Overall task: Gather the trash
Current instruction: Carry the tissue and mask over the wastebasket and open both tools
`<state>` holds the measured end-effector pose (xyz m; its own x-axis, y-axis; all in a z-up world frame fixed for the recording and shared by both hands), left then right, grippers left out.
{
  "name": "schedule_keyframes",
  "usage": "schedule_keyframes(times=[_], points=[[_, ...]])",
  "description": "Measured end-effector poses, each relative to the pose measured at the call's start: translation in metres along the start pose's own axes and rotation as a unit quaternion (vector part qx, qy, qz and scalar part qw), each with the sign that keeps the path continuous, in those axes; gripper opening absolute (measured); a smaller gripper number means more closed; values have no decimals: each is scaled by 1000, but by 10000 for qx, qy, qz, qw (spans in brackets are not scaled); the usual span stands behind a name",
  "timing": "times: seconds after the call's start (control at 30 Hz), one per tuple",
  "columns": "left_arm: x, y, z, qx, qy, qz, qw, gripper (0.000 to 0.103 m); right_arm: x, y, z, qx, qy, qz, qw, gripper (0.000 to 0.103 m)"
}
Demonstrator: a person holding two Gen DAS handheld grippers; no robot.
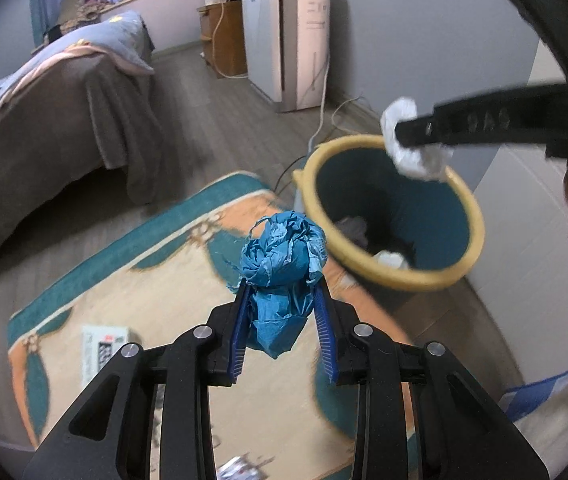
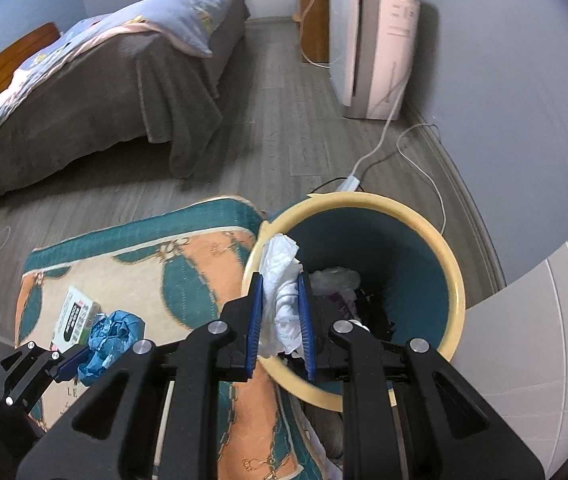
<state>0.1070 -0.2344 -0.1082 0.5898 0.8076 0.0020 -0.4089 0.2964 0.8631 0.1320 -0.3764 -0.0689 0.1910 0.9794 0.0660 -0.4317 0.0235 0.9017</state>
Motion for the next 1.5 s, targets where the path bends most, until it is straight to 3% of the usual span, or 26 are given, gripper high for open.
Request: schedule_keyframes(times=[0.5, 0.77, 1.0, 1.17, 1.27, 1.33, 1.4, 1.47, 1.5], points=[[-39, -17, 46, -28, -261, -312, 9992, 32, -76, -7, 8, -16, -924, -74, 9957, 16], [-63, -42, 57, 135, -483, -487, 9976, 32, -127, -35, -2, 353, -1562, -162, 9870, 16], [-68, -75, 72, 341, -495, -352, 9976, 32, -119, -41, 2, 337, -1493, -106, 9882, 16], [-64, -74, 88, 45, -404, -343, 9986, 34, -110, -29, 13, 9, -1342, -124, 9909, 19], [-63, -70, 92, -94, -352, -366, 9987, 51, -107, -25, 17, -123, -1269, -189, 9917, 30], [-62, -65, 91, -237, -362, -281, 9987, 74, -104, -25, 19, -136, -1225, -207, 9922, 33], [-60, -61, 90, -309, -359, -230, 9986, 78, -100, -26, 20, -118, -1168, -239, 9928, 35], [-58, -58, 86, -301, -315, -199, 9989, 84, -101, -25, 20, -140, -1167, -249, 9928, 47], [-56, -57, 84, -299, -284, -169, 9990, 92, -101, -24, 21, -159, -1175, -261, 9926, 52]])
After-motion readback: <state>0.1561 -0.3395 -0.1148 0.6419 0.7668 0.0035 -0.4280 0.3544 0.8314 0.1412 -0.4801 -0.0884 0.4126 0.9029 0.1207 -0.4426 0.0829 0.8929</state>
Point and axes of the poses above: each gripper's, at about its wrist camera, not at the fingertips, and y roughly against the way its jaws point, x to its left, z to its top, the point moved 5 cm from there along -y, roughly the way its jaws point, and after that the axes turned 8 degrees about x, right-handed, at the moved point
